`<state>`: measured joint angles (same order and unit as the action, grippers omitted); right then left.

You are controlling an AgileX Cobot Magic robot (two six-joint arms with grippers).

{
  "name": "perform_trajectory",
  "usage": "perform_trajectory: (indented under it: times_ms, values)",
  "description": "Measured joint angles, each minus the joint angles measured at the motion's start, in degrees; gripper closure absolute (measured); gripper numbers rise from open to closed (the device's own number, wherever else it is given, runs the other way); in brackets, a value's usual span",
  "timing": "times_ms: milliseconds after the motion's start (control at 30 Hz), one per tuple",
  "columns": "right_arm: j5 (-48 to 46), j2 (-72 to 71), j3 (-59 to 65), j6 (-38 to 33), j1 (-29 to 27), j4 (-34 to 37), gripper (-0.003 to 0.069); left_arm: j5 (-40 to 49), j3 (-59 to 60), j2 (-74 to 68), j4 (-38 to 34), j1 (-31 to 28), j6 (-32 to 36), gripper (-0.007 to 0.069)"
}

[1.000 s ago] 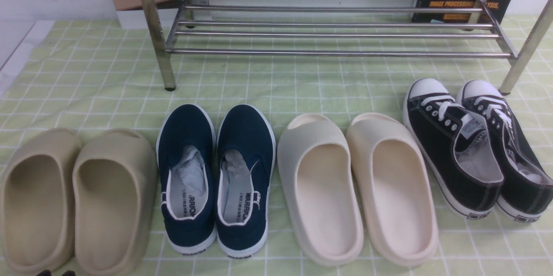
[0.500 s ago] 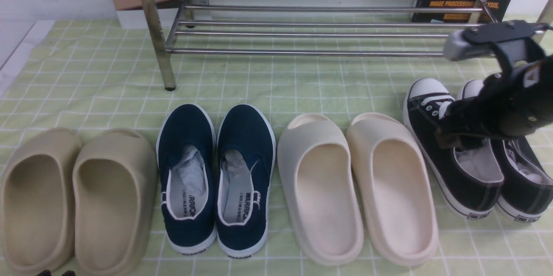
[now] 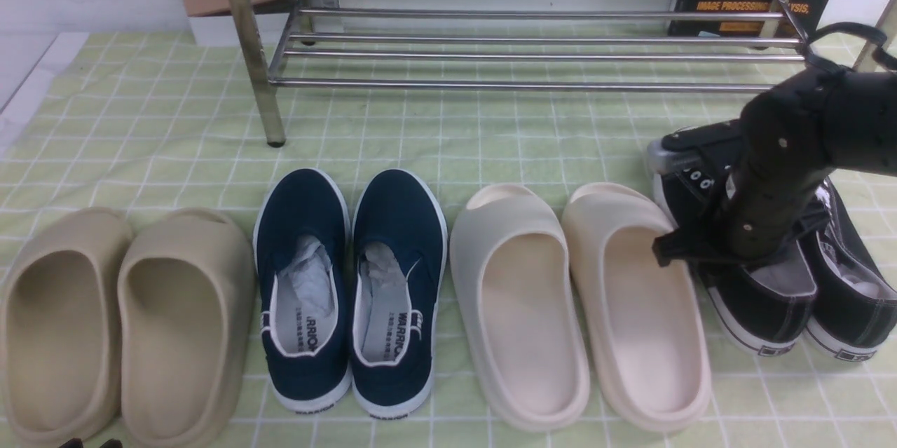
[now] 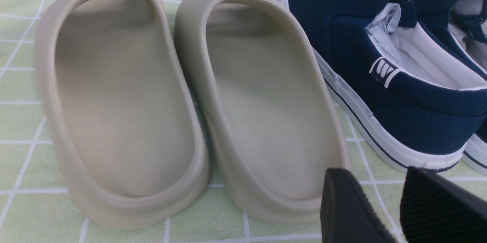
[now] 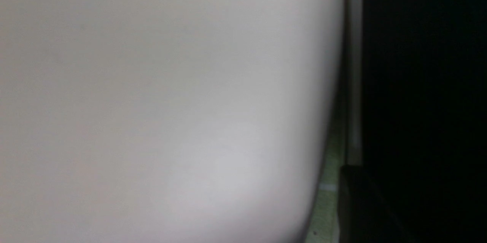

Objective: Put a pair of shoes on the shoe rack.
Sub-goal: Use the right arm to grab the shoe closest to it, then use the right arm to put a shoe into the shoe rack

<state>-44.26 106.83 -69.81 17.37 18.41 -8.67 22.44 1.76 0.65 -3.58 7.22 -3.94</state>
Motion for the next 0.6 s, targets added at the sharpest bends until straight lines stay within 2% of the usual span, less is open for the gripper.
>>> perform_trajectory:
  times_ms: [67,133,433,600]
  values:
    - [-0.06,-0.07,-0.21,0.04,0.07,0.61,0.0614,0.0,0.0,0.0,0.0,0.0,0.0,0.0386]
    - [-0.39,-0.26,-0.64,0.01,0.07,0.61,0.0639,0.0,0.0,0.0,0.0,0.0,0.0,0.0386]
    - [-10.72,-4.18,-10.65,-0.79,0.07,0.73,0.0639,0.0,0.0,0.0,0.0,0.0,0.0,0.0386]
    - [-17.87,-2.82,-20.86,-6.13,-0.1,1.75,0.0639,0.0,0.0,0.0,0.0,0.0,0.0,0.0386]
